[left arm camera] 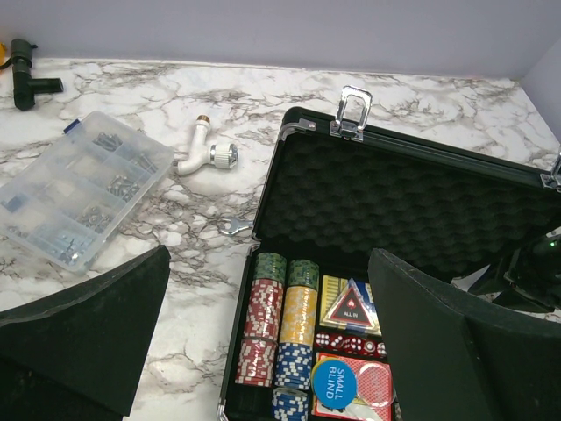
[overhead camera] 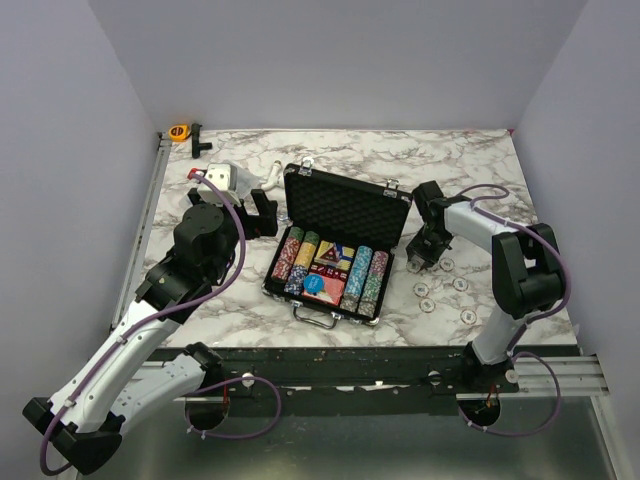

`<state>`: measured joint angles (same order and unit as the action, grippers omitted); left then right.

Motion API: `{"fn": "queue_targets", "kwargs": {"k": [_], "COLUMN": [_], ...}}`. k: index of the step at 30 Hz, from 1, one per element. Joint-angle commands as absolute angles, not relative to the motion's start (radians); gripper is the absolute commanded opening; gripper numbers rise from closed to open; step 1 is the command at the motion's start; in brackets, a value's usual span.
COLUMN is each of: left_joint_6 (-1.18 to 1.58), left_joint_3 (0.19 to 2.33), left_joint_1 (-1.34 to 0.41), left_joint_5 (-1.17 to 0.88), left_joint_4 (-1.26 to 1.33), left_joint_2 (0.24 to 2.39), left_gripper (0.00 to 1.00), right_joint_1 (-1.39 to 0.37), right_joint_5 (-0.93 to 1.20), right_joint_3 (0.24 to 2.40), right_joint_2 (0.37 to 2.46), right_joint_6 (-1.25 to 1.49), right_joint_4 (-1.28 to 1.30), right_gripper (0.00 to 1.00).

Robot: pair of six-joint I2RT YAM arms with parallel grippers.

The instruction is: Pack up texas hold em set

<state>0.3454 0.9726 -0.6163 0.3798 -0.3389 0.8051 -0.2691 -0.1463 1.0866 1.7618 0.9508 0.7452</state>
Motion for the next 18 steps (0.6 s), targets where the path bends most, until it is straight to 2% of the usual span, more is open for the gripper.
{"fn": "queue_targets", "kwargs": {"k": [1, 8, 18], "left_joint_6": [0.341, 0.339, 0.341], "left_joint_3": [0.998, 0.997, 0.996], "left_joint_1": [-0.612, -0.612, -0.611], "left_joint_5": [0.377, 0.379, 0.374], "left_joint_4": [-0.341, -0.341, -0.34], "left_joint_2": [0.796, 0.799, 0.805], "left_gripper": [0.95, 0.95, 0.95], "right_joint_1": [-0.267, -0.266, -0.266], "right_joint_5": [-0.183, -0.202, -0.225], "right_joint_3": [1.052, 1.053, 1.056], "right_joint_2": [1.839, 1.772, 1.711], "right_joint_6": [0.954, 0.957, 0.953], "right_joint_4": [0.761, 0.769, 0.779], "right_gripper": [0.32, 0.25, 0.25]}}
